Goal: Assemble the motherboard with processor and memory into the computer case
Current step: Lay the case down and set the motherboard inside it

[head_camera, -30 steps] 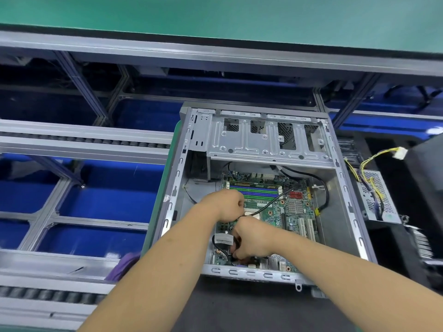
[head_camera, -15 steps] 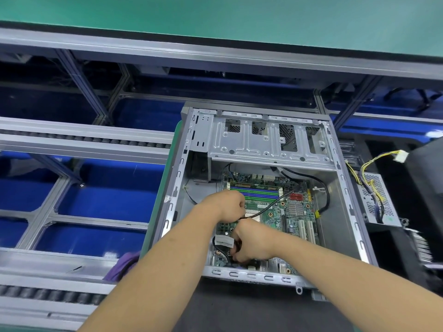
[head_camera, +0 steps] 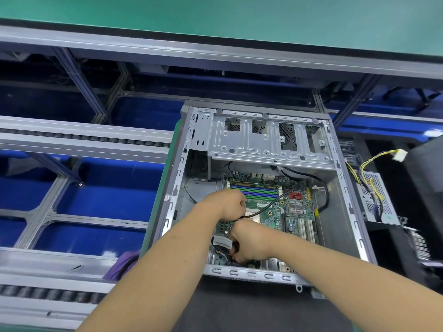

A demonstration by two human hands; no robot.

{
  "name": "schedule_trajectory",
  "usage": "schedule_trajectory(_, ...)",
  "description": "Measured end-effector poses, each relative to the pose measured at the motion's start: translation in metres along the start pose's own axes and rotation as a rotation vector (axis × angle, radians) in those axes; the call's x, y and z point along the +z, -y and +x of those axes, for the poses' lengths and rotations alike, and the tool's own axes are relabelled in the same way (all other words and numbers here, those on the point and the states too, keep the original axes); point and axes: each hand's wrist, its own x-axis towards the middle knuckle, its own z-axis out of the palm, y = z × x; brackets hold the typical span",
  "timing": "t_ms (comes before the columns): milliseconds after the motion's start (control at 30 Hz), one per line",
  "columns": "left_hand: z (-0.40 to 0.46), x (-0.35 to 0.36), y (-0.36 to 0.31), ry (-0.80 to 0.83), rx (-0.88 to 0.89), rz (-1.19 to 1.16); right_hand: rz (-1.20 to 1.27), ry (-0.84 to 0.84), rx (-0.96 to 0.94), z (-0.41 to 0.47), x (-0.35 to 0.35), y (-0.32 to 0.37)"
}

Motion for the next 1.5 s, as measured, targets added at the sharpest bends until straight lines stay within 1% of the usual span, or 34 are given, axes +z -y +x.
schedule_trajectory(367,-0.002,0.0,-0.001,-0.009,0.01,-0.001,-0.04,-0.021,-0.032,-0.002,0.001,-0.001)
schedule_trajectory(533,-0.002,0.0,-0.001,-0.003,0.007,0.004,-0.113,-0.026,-0.051,-0.002,0.002,0.0)
schedule_trajectory(767,0.0,0.0,-0.003,0.015,-0.001,0.005,-0.045,-0.039,-0.02,-0.001,0.002,0.007)
schedule_trajectory(1000,0.0,0.0,-0.003,0.012,0.006,0.011,-0.005,-0.055,-0.03,-0.004,0.003,-0.003)
schedule_trajectory(1167,0.0,0.0,-0.003,0.017,0.007,0.019,-0.054,-0.066,0.016,-0.004,0.002,-0.009)
schedule_trajectory(1300,0.001,0.0,-0.004,0.017,0.012,0.02,0.009,-0.038,0.044,-0.007,0.002,-0.011)
schedule_trajectory(1500,0.002,0.0,-0.004,0.023,0.02,0.033,-0.001,-0.048,0.04,-0.009,0.003,-0.01)
